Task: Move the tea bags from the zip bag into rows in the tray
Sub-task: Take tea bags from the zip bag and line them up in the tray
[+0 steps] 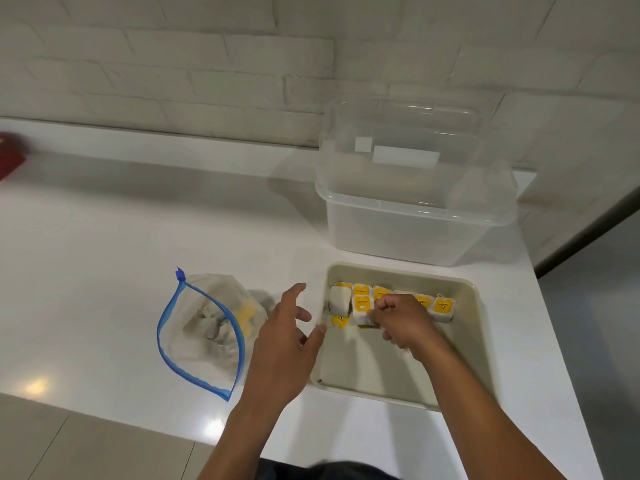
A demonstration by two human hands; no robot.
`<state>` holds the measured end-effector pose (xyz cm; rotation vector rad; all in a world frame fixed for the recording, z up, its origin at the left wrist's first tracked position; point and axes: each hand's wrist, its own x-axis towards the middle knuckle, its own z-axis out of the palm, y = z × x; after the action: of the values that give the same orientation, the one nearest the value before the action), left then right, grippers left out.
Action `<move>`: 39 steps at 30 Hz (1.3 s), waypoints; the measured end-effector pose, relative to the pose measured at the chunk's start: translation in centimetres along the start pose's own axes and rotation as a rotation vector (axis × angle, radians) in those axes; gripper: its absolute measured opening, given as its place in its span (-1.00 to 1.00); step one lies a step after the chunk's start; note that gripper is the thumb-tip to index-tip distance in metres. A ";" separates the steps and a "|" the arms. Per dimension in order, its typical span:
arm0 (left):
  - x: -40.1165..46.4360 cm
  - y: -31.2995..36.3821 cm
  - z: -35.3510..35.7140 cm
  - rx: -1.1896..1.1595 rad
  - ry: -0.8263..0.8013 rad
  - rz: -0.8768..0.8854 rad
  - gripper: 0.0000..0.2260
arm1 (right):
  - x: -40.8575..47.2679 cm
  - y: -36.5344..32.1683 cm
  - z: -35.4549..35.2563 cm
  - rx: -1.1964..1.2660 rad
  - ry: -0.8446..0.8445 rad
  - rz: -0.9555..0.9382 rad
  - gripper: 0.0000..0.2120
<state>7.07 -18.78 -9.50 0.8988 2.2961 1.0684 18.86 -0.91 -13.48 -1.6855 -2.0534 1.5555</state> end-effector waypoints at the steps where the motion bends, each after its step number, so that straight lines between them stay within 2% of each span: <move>1: -0.1 -0.1 0.0 0.023 -0.008 0.011 -0.46 | 0.1 -0.1 0.2 -0.004 0.008 -0.004 -0.93; 7: -0.1 -0.6 0.4 0.066 -0.050 0.043 -0.56 | 0.6 -0.2 1.2 -0.157 0.101 -0.042 -0.87; 17: 0.1 -0.6 0.4 0.065 -0.057 0.042 -0.60 | -0.7 0.0 0.8 -0.468 0.232 -0.130 -0.81; 35: -1.1 1.0 -1.2 0.065 0.012 0.151 -0.73 | -1.4 -0.1 1.4 -0.456 0.154 -0.165 -0.76; 39: -1.8 1.3 -2.5 0.035 0.035 0.168 -0.77 | -3.1 -1.5 1.3 -0.403 0.190 -0.203 -0.78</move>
<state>7.20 -20.64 -6.74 1.1120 2.3069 1.1248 18.22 -3.92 -11.49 -1.5910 -2.4579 0.9284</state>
